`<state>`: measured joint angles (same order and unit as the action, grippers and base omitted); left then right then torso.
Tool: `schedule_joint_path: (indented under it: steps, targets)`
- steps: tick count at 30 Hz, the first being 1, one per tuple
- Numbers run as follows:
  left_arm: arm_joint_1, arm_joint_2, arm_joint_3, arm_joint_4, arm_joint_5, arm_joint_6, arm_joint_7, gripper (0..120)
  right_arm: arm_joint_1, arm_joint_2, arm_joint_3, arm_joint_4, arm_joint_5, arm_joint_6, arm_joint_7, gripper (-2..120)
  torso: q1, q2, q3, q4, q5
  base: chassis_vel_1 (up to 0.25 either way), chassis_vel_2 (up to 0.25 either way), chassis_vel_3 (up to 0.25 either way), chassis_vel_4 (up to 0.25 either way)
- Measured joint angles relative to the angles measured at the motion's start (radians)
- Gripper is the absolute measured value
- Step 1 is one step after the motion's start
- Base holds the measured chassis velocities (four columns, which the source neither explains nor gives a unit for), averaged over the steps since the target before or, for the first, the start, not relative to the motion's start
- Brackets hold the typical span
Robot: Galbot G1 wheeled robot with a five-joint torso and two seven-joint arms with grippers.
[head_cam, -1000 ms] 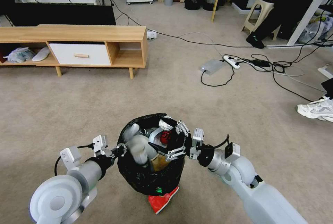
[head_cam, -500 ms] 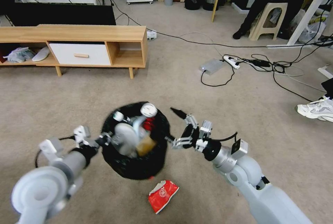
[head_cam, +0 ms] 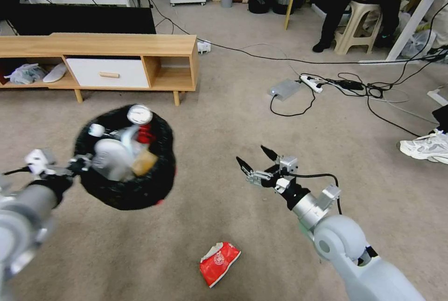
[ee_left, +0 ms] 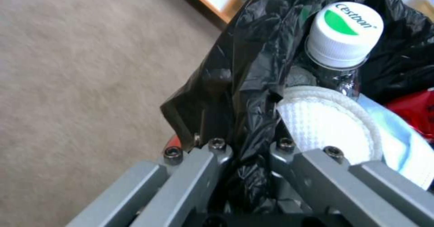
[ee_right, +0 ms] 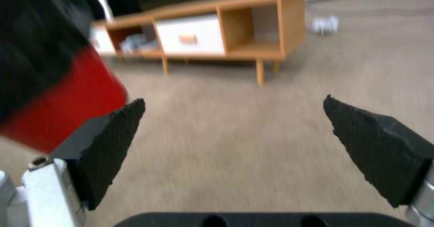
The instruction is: Pick up the trash bin and place the garbage on the floor into it.
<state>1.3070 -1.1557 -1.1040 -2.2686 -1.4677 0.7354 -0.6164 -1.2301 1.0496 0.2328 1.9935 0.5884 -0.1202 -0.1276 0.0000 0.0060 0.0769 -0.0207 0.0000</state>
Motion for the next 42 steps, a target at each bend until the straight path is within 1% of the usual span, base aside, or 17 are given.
schedule_joint_path:
  steps: [5, 6, 7, 9, 10, 12, 13, 15, 16, 17, 18, 19, 21, 22, 27, 36, 42]
  targets:
    - [0.016, 0.003, -0.045, 0.005, -0.016, 0.000, 0.000, 3, 0.001, 0.004, -0.044, -0.020, -0.028, -0.059, 0.037, 100, 0.000, 0.000, 0.000, -0.0001, -0.0003, 0.000, 0.000, 0.000, 0.000]
    - [0.021, 0.002, -0.062, 0.006, -0.018, 0.000, 0.001, 3, 0.013, 0.008, -0.074, -0.020, -0.028, -0.126, 0.075, 100, 0.000, 0.000, 0.000, 0.0001, -0.0001, 0.000, 0.000, 0.000, 0.000]
    - [0.021, 0.002, -0.062, 0.006, -0.018, 0.000, 0.001, 3, 0.013, 0.008, -0.074, -0.020, -0.028, -0.126, 0.075, 100, 0.000, 0.000, 0.000, 0.0001, -0.0001, 0.000, 0.000, 0.000, 0.000]
    - [0.026, 0.001, -0.083, 0.007, -0.021, 0.000, 0.003, 3, 0.044, 0.014, -0.126, -0.020, -0.023, -0.251, 0.153, 100, 0.000, 0.000, 0.000, 0.0000, -0.0002, 0.000, 0.000, 0.000, 0.000]
    - [0.026, 0.001, -0.083, 0.007, -0.021, 0.000, 0.003, 3, 0.044, 0.014, -0.126, -0.020, -0.023, -0.251, 0.153, 100, 0.000, 0.000, 0.000, 0.0000, -0.0002, 0.000, 0.000, 0.000, 0.000]
    - [0.028, 0.001, -0.098, 0.009, -0.021, 0.000, 0.003, 3, 0.081, 0.023, -0.179, -0.018, 0.016, -0.372, 0.238, 100, 0.000, 0.000, 0.000, -0.0001, -0.0002, 0.000, 0.000, 0.000, 0.000]
    - [0.028, 0.001, -0.098, 0.009, -0.021, 0.000, 0.003, 3, 0.081, 0.023, -0.179, -0.018, 0.016, -0.372, 0.238, 100, 0.000, 0.000, 0.000, -0.0001, -0.0002, 0.000, 0.000, 0.000, 0.000]
    - [0.037, 0.000, -0.111, 0.007, -0.021, 0.000, 0.004, 3, 0.136, 0.049, -0.253, -0.024, 0.126, -0.522, 0.381, 100, 0.000, 0.000, 0.000, 0.0000, -0.0003, 0.000, 0.000, 0.000, 0.000]
    - [0.037, 0.000, -0.111, 0.007, -0.021, 0.000, 0.004, 3, 0.136, 0.049, -0.253, -0.024, 0.126, -0.522, 0.381, 100, 0.000, 0.000, 0.000, 0.0000, -0.0003, 0.000, 0.000, 0.000, 0.000]
    - [0.041, -0.001, -0.114, 0.003, -0.021, 0.000, 0.004, 3, 0.156, 0.067, -0.280, -0.033, 0.189, -0.571, 0.445, 100, 0.000, 0.000, 0.000, 0.0000, -0.0003, 0.000, 0.000, 0.000, 0.000]
    - [0.049, -0.004, -0.116, -0.002, -0.021, 0.000, 0.006, 3, 0.188, 0.102, -0.321, -0.050, 0.285, -0.614, 0.557, 100, 0.000, 0.000, 0.000, 0.0000, -0.0002, 0.000, 0.000, 0.000, 0.000]
    - [0.049, -0.004, -0.116, -0.002, -0.021, 0.000, 0.006, 3, 0.188, 0.102, -0.321, -0.050, 0.285, -0.614, 0.557, 100, 0.000, 0.000, 0.000, 0.0000, -0.0002, 0.000, 0.000, 0.000, 0.000]
    - [0.059, -0.009, -0.117, -0.008, -0.021, 0.000, 0.007, 3, 0.224, 0.155, -0.375, -0.081, 0.410, -0.630, 0.695, 100, 0.000, 0.000, 0.000, 0.0001, -0.0002, 0.000, 0.000, 0.000, 0.000]
    - [0.059, -0.009, -0.117, -0.008, -0.021, 0.000, 0.007, 3, 0.224, 0.155, -0.375, -0.081, 0.410, -0.630, 0.695, 100, 0.000, 0.000, 0.000, 0.0001, -0.0002, 0.000, 0.000, 0.000, 0.000]
    - [0.068, -0.012, -0.121, -0.009, -0.020, 0.000, 0.010, 3, 0.271, 0.237, -0.440, -0.153, 0.544, -0.630, 0.850, 100, 0.000, 0.000, 0.000, 0.0000, -0.0002, 0.000, 0.000, 0.000, 0.000]
    - [0.070, -0.011, -0.120, -0.006, -0.020, 0.000, 0.013, 3, 0.282, 0.274, -0.476, -0.207, 0.598, -0.625, 0.918, 100, 0.000, 0.000, 0.000, -0.0001, -0.0002, 0.000, 0.000, 0.000, 0.000]
    - [0.068, -0.011, -0.115, -0.002, -0.020, 0.000, 0.015, 3, 0.281, 0.308, -0.492, -0.269, 0.674, -0.621, 1.010, 100, 0.000, 0.000, 0.000, 0.0000, -0.0002, 0.000, 0.000, 0.000, 0.000]
